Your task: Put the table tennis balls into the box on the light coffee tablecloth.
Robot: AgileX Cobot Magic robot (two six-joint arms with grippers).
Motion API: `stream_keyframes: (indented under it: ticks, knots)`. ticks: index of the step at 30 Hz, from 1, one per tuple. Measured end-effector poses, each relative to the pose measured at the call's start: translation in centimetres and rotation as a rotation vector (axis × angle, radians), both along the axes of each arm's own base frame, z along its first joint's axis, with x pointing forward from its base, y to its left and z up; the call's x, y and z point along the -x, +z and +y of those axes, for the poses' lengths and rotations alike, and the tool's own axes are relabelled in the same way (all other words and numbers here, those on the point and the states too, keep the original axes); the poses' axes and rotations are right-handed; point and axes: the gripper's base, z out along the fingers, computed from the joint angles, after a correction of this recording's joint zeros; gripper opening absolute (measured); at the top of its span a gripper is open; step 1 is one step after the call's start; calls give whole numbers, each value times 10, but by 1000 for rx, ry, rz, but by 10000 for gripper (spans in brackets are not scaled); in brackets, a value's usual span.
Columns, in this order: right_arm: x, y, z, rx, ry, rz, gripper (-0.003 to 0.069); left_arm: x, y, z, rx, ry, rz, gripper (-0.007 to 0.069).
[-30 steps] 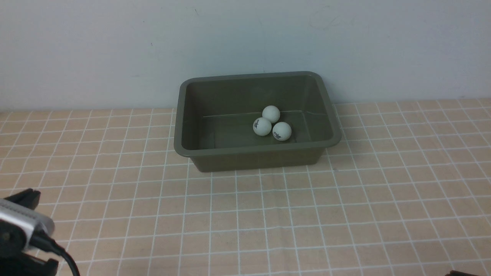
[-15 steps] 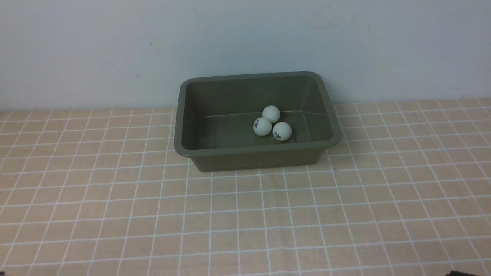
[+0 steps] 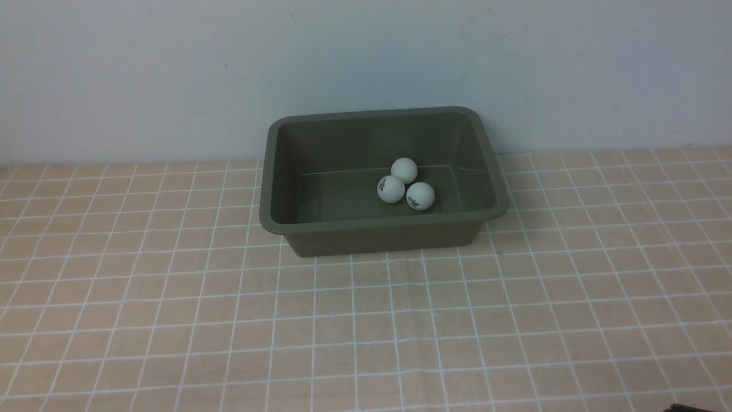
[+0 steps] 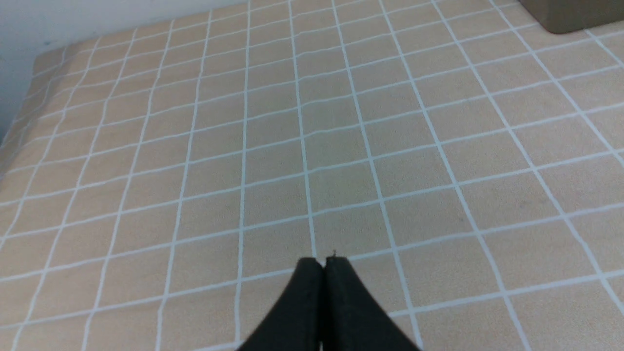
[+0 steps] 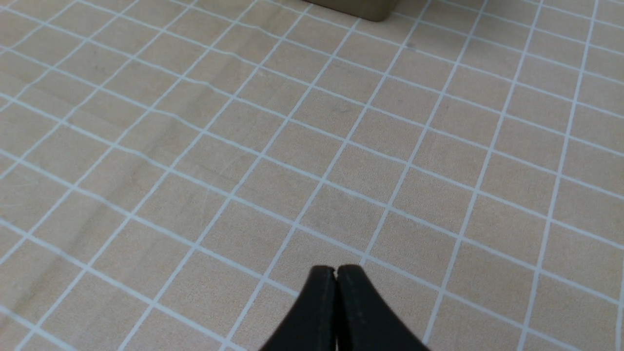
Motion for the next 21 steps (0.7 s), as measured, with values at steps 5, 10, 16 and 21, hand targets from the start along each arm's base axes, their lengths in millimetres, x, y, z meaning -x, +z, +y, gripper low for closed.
stream_keyframes:
  ticks: [5, 10, 16, 21]
  knots:
    - [0, 0, 0, 0, 0, 0, -15, 1, 1, 0, -2, 2, -27, -58]
    - [0, 0, 0, 0, 0, 0, -15, 3, 3, 0, 31, 17, -60, -58]
    - [0, 0, 0, 0, 0, 0, -15, 4, 4, 0, 72, 32, -84, -58]
    - [0, 0, 0, 0, 0, 0, -15, 4, 4, 0, 75, 34, -81, -58]
